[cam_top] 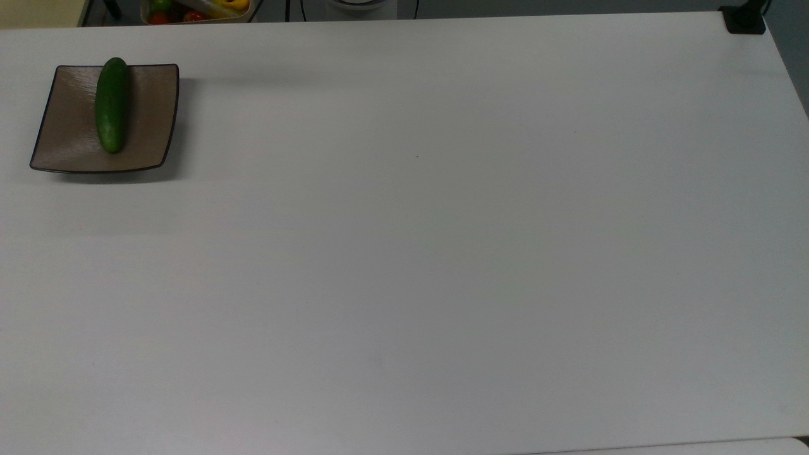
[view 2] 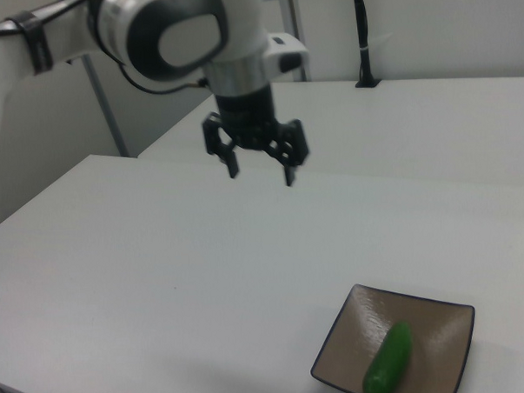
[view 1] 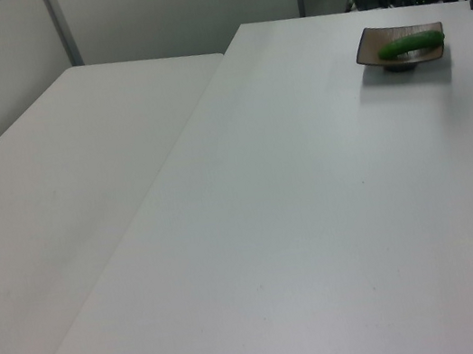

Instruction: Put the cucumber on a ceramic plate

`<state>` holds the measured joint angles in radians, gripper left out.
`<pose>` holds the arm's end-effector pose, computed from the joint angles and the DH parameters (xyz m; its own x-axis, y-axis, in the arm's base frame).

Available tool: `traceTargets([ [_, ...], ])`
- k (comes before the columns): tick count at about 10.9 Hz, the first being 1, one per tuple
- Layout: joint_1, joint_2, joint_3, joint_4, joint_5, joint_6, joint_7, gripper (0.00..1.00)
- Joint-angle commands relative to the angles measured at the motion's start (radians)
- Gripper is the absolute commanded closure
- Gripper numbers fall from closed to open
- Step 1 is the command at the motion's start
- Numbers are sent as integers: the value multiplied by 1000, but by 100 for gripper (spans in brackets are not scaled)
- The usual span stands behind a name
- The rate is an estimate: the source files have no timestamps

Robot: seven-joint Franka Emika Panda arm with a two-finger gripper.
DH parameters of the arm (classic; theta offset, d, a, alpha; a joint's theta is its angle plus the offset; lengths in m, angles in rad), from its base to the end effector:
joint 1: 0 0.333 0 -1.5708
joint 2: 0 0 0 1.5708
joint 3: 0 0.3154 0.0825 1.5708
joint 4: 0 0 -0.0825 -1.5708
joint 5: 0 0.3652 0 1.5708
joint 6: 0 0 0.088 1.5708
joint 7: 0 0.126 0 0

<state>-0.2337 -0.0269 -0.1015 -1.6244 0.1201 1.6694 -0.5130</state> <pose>0.5126 -0.1645 0.6047 0.9789 0.1638 0.1219 0.1733 -0.9822 -0.0719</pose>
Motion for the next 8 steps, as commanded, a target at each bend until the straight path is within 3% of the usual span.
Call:
traceTargets([
  [1, 141, -40, 6, 8, -46, -60, 232, 0],
  [2, 174, -47, 20, 8, -46, -72, 304, 0],
  [5, 203, -50, 136, -6, -46, -74, 488, 0],
  [7, 206, -48, 219, -52, -50, -57, 533, 0],
  [8, 208, -50, 235, -73, -50, -34, 533, 0],
])
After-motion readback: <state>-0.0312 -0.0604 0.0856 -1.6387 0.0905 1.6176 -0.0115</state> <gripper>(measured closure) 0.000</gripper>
